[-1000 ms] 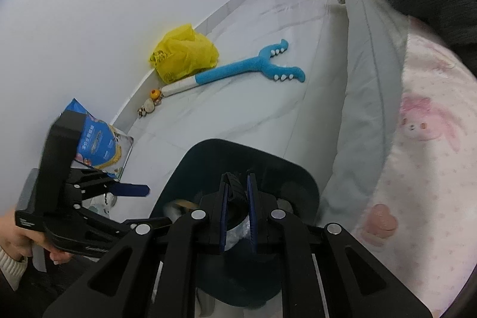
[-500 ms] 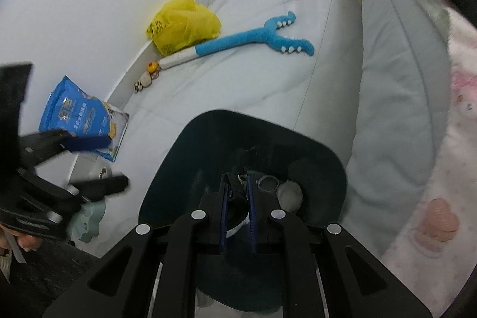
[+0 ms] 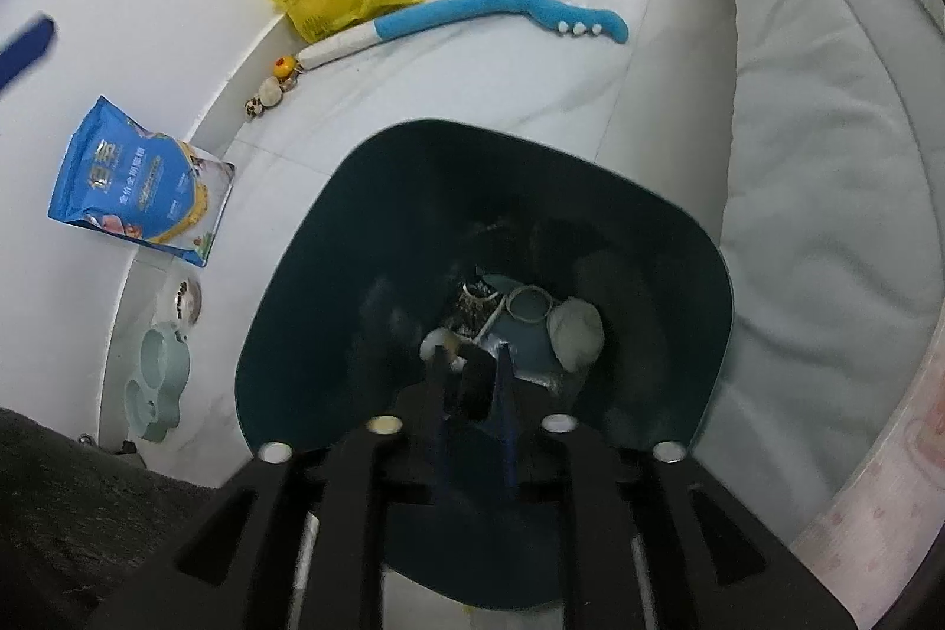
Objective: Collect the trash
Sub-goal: 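Move both grippers back over the bed toward the black clip piece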
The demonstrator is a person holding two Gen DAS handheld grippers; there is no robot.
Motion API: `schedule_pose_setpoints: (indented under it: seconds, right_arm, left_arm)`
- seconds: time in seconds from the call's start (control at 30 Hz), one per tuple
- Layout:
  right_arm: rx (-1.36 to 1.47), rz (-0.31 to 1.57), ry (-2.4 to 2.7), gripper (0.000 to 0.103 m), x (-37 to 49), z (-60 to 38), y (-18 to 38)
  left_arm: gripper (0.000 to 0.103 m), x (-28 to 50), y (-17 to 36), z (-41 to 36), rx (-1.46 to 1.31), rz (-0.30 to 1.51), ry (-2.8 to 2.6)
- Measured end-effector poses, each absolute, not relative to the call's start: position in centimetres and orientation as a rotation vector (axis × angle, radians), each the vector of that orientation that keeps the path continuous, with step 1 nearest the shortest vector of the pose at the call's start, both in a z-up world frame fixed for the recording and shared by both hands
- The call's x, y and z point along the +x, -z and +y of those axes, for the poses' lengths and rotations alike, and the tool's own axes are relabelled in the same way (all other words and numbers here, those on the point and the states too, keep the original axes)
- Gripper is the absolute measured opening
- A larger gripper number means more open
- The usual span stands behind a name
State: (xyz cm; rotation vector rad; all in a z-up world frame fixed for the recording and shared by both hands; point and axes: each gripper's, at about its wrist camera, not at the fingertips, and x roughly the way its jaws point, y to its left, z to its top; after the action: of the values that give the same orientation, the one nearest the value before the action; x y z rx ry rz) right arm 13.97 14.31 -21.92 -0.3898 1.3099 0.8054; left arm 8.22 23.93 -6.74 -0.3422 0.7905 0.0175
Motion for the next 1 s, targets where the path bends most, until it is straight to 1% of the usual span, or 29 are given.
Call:
schedule_pose_setpoints:
  seconds: [0.03,0.07,0.23,0.6,1.0]
  right_arm:
    - [-0.379,1.311,-0.806,0.054,13.9,14.1,21.8]
    - [-0.373,1.308,-0.807,0.056,13.9,14.1,21.7]
    - [-0.336,1.296,-0.832,0.056,13.9,13.2,20.4]
    - [-0.230,1.206,-0.921,0.064,13.8,10.2,15.2]
    - [-0.112,1.032,-0.928,0.065,14.7,2.9,9.2]
  left_arm:
    - [0.075,8.2,6.3,23.8,-0.338,0.771,-0.020]
    - [0.074,8.2,6.0,23.7,-0.338,0.757,-0.020]
    - [0.073,8.5,4.2,22.7,-0.335,0.694,-0.016]
    - [0.070,9.3,1.1,19.2,-0.315,0.614,0.004]
    - [0.066,11.6,-1.3,13.3,-0.315,0.551,0.061]
